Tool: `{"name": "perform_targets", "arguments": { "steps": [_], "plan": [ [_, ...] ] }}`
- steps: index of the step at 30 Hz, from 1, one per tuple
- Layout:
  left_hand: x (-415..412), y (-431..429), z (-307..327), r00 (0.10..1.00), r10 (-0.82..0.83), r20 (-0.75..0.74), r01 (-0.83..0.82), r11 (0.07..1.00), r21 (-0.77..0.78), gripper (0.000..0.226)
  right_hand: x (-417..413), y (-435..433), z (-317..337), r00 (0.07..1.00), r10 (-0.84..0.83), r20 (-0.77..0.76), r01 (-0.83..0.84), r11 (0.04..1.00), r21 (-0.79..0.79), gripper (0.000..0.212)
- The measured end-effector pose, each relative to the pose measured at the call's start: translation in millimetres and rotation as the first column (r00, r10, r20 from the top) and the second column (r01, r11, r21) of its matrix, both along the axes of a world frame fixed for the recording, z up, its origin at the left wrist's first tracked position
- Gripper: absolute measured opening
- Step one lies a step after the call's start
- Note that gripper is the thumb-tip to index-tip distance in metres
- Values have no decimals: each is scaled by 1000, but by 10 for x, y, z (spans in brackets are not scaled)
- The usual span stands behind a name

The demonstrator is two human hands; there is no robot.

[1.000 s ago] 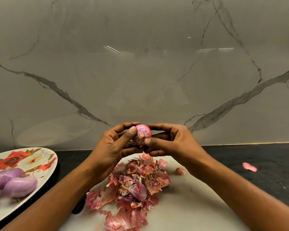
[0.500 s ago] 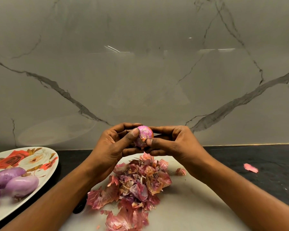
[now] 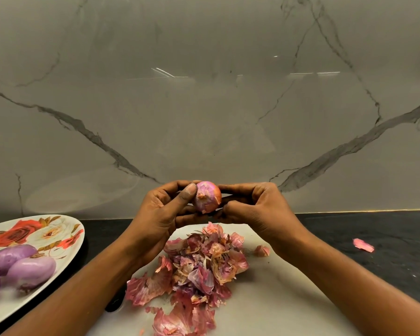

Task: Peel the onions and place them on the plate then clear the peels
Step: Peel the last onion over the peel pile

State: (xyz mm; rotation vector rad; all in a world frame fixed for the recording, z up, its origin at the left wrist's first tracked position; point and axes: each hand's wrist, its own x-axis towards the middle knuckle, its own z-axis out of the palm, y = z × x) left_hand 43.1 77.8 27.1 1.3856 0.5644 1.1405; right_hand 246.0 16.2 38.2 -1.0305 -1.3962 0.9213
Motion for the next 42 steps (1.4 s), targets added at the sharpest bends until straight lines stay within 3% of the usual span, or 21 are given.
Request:
{"name": "perform_targets", "arguments": {
  "steps": [6, 11, 16, 21, 25, 32, 35, 39, 42],
  "plan": [
    [-1, 20, -3, 1000, -4, 10, 5, 1000, -14, 42, 26, 13, 31, 995, 54, -79, -57, 998, -37, 41],
    [1, 23, -4, 1000, -8, 15, 9, 1000, -20, 43, 6, 18, -1, 998, -10, 56, 7, 999, 47, 50],
    [-6, 16, -10, 1000, -18, 12, 18, 1000, -25, 42, 17, 46, -4, 988, -113, 105, 105, 991, 82, 30],
    [-2, 24, -4, 999, -22, 24, 23, 999, -28, 42, 38, 60, -35, 978, -101, 181, 85, 992, 94, 12],
    [-5, 36, -12, 999, -16, 31, 17, 999, -30, 42, 60, 76, -22, 993, -103, 61, 100, 994, 45, 8],
    [-2, 18, -24, 999, 3, -40, -1, 999, 45, 44, 74, 34, 14, 999, -45, -16, 45, 999, 5, 27],
    [-9, 5, -30, 998, 4, -70, 1, 997, 71, 46, 49, 29, 3, 999, -11, 36, 11, 1000, -1, 34],
    [-17, -14, -29, 994, 4, -106, 6, 996, 93, 43, 48, 17, -1, 992, -36, 118, 32, 999, 41, 34],
    [-26, -17, -23, 994, -12, -107, 22, 995, 95, 42, 57, 12, 13, 997, -6, 76, 4, 1000, 19, 30]
  ]
}}
